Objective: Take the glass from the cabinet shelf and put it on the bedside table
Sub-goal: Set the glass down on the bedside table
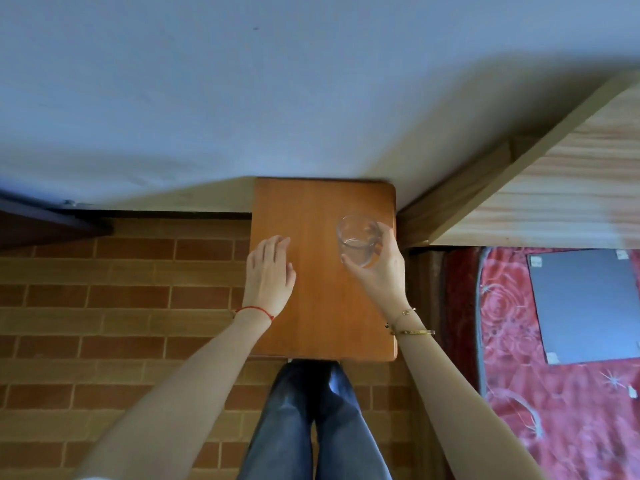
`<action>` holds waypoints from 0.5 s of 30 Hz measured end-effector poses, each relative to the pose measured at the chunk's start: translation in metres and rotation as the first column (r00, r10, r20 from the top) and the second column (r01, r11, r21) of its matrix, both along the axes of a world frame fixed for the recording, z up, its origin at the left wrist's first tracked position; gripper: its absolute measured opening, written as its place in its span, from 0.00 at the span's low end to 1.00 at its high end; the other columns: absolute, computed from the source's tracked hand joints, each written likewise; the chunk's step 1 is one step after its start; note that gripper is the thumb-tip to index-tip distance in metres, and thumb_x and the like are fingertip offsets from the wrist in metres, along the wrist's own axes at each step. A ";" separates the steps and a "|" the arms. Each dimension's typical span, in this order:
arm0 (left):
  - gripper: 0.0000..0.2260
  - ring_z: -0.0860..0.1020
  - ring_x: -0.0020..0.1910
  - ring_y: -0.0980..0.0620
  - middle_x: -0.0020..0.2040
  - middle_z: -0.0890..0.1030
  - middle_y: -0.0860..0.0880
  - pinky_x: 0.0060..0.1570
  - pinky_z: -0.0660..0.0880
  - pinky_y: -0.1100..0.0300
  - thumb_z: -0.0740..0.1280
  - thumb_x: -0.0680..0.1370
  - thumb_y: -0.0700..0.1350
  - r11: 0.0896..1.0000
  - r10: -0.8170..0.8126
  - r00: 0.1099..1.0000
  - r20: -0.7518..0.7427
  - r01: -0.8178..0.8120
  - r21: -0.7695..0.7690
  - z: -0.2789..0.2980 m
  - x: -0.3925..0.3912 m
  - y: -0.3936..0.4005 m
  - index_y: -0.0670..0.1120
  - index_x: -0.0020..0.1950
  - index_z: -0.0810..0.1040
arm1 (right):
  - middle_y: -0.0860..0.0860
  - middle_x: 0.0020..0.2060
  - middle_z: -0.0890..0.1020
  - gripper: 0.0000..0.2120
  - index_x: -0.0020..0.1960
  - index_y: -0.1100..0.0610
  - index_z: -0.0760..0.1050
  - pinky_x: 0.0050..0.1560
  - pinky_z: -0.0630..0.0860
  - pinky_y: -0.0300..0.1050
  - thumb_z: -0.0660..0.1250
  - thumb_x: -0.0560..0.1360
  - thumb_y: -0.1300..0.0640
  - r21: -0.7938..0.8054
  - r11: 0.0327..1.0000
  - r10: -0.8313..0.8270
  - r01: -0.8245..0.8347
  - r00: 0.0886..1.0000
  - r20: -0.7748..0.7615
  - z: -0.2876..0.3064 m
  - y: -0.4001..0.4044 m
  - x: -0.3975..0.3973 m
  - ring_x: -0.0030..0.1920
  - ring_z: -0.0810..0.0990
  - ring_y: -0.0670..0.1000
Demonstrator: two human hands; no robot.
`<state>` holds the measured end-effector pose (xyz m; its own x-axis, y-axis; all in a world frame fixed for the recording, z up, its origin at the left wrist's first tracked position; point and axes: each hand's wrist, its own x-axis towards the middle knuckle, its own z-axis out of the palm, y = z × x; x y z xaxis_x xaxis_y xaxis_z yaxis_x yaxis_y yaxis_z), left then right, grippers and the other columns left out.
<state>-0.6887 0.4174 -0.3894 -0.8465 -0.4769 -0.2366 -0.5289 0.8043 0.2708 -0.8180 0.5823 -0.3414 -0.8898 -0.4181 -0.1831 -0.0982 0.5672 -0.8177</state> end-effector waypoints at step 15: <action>0.24 0.59 0.77 0.43 0.77 0.62 0.43 0.76 0.54 0.38 0.53 0.81 0.50 0.994 0.100 0.992 0.082 -0.096 -0.052 -0.163 0.015 0.006 0.46 0.77 0.59 | 0.48 0.61 0.77 0.33 0.67 0.56 0.68 0.56 0.68 0.25 0.77 0.67 0.53 -0.049 0.998 -0.035 0.033 0.999 -0.040 -0.148 -0.042 -0.028 0.59 0.77 0.44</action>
